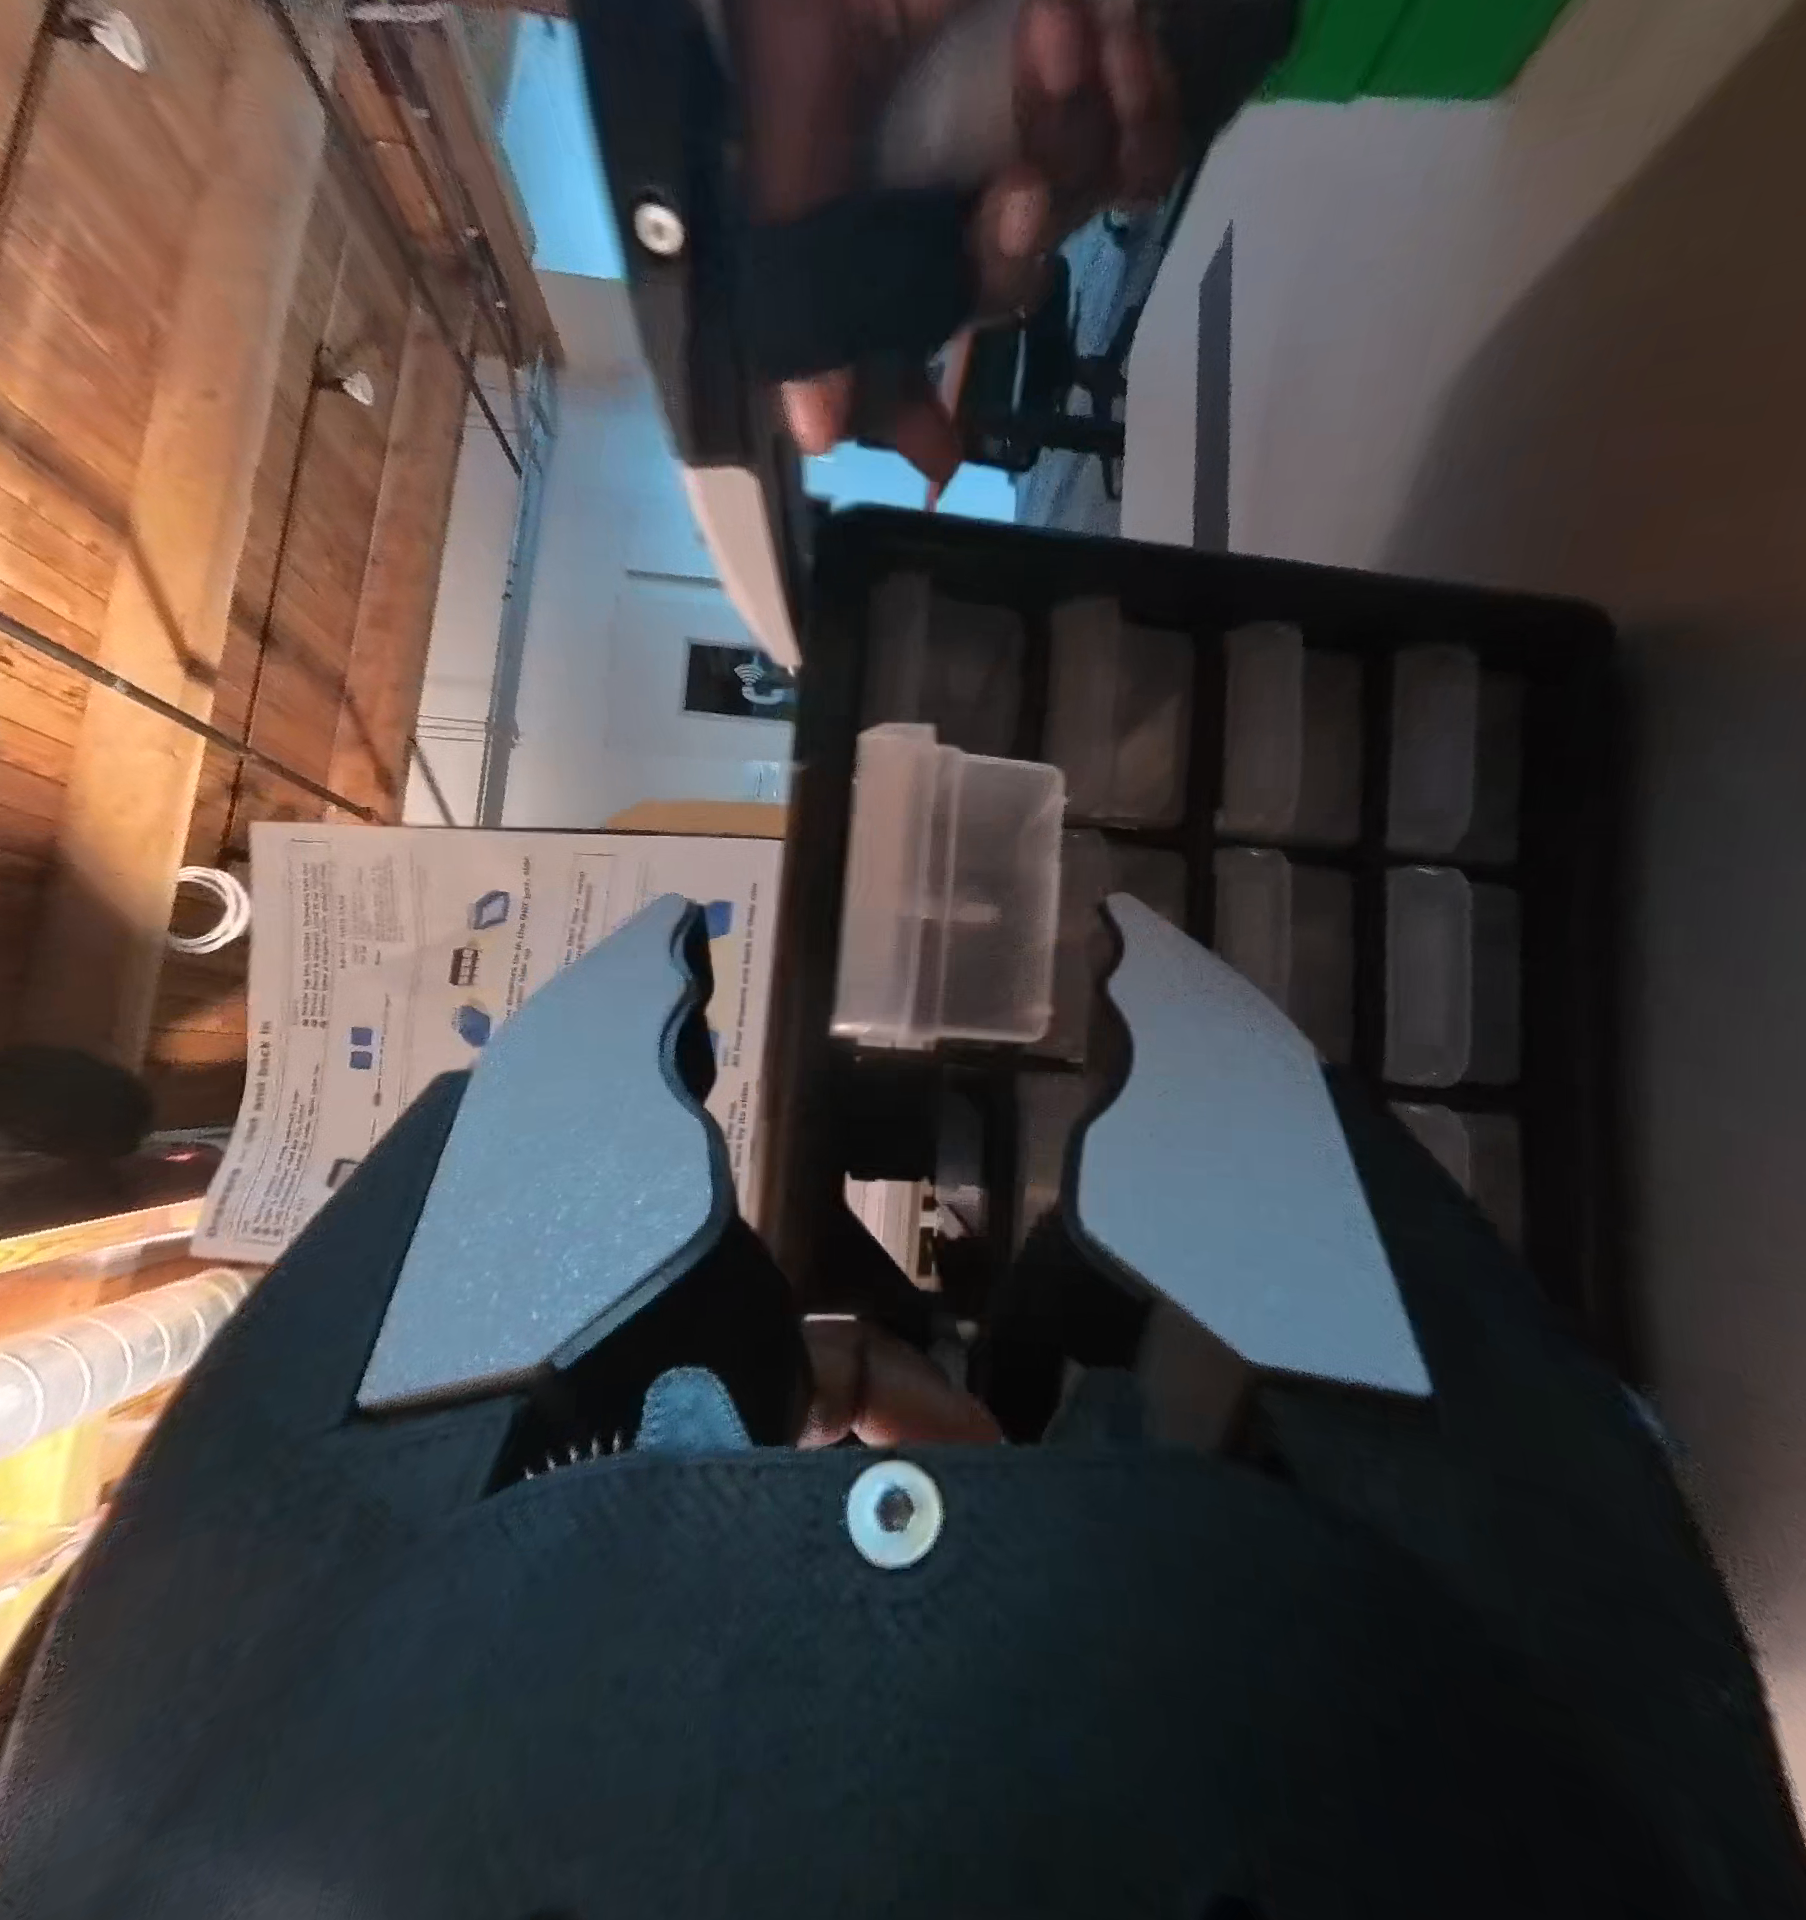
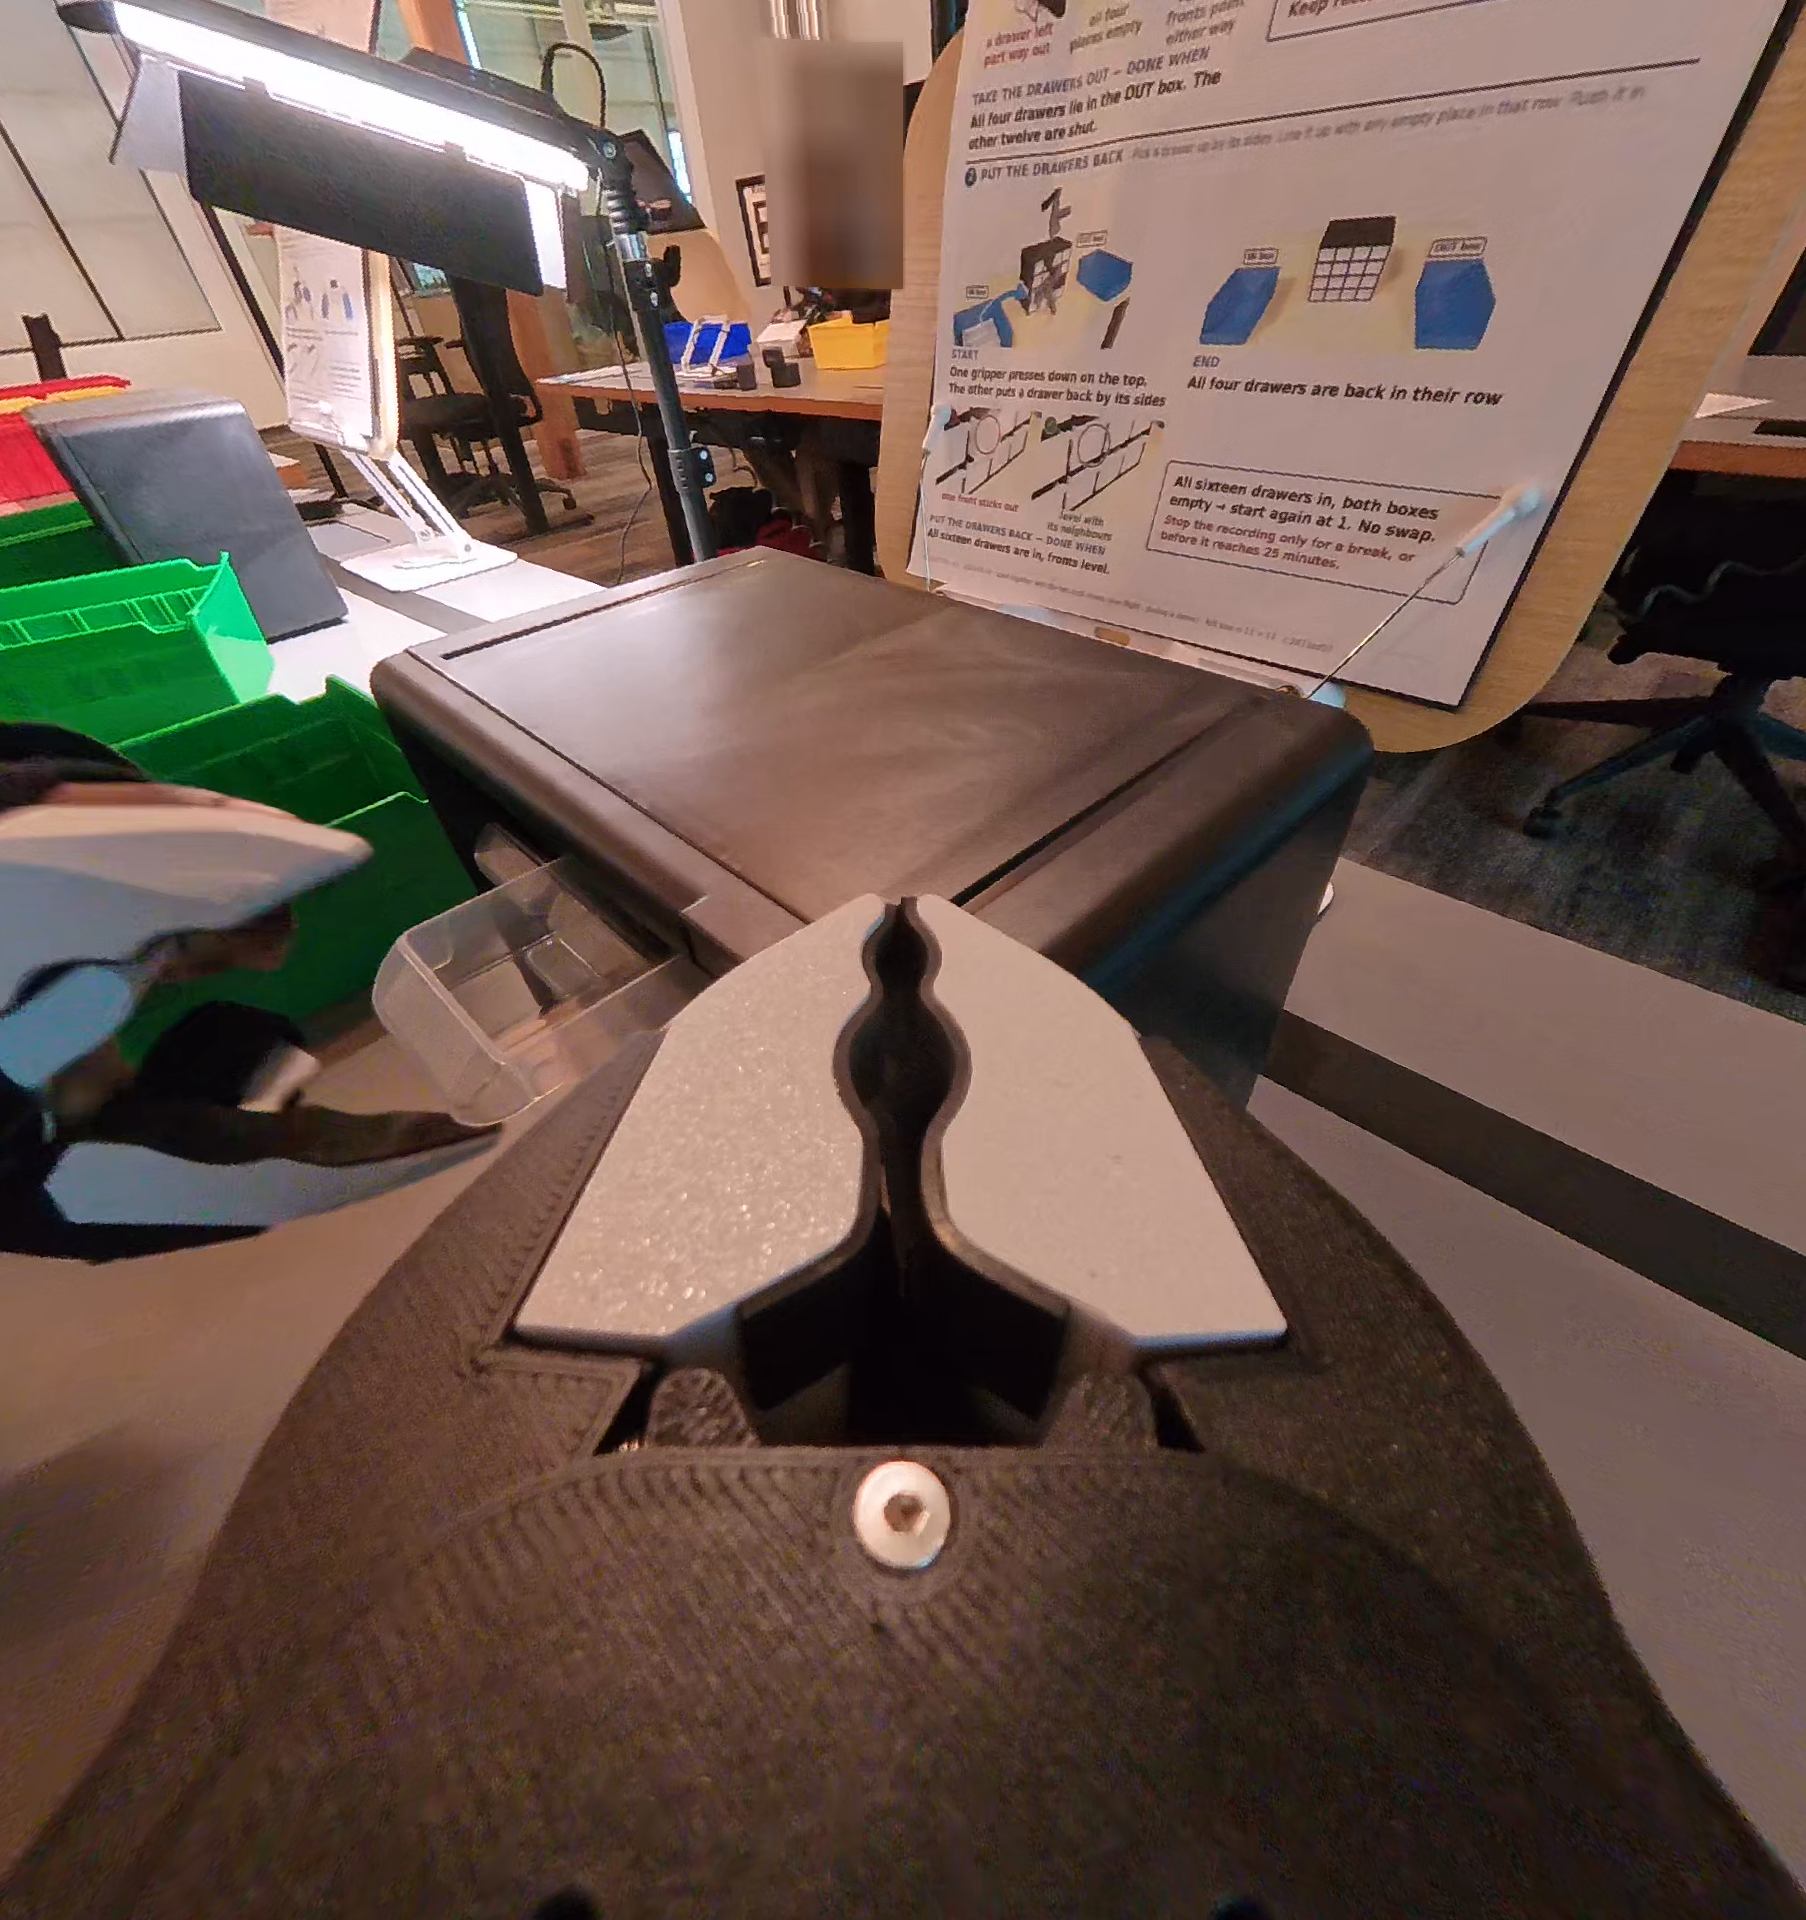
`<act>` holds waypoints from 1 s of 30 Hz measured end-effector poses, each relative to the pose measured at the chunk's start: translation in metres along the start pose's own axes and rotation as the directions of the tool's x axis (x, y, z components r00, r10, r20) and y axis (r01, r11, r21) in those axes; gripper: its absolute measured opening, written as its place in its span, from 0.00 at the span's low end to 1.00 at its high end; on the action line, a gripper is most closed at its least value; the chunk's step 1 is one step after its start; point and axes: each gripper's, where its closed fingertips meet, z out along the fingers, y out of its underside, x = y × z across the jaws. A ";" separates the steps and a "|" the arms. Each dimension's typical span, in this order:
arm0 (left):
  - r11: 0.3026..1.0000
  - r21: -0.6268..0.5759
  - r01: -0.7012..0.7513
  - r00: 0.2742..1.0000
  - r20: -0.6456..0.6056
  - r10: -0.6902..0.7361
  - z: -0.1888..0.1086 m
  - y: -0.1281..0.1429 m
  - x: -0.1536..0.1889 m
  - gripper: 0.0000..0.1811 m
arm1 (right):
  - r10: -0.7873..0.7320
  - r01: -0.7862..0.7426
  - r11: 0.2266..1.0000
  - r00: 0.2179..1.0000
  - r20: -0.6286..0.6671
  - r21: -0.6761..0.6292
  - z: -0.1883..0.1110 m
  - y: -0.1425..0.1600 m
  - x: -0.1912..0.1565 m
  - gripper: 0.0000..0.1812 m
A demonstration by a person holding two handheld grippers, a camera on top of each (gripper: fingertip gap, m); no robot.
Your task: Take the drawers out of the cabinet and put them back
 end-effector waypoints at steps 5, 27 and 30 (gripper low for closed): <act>0.964 -0.172 -0.205 0.969 0.104 0.225 0.017 0.017 0.004 0.26 | 0.003 -0.003 1.000 1.000 0.005 0.004 0.000 0.000 0.000 0.00; 0.993 0.084 -0.077 0.947 -0.306 0.100 -0.049 -0.045 0.016 0.24 | -0.022 0.022 1.000 1.000 -0.004 0.004 0.000 0.000 0.000 0.00; 0.996 0.054 -0.066 0.932 -0.354 0.081 -0.054 -0.041 0.019 0.22 | -0.024 0.025 1.000 1.000 -0.004 0.005 0.000 0.000 0.000 0.00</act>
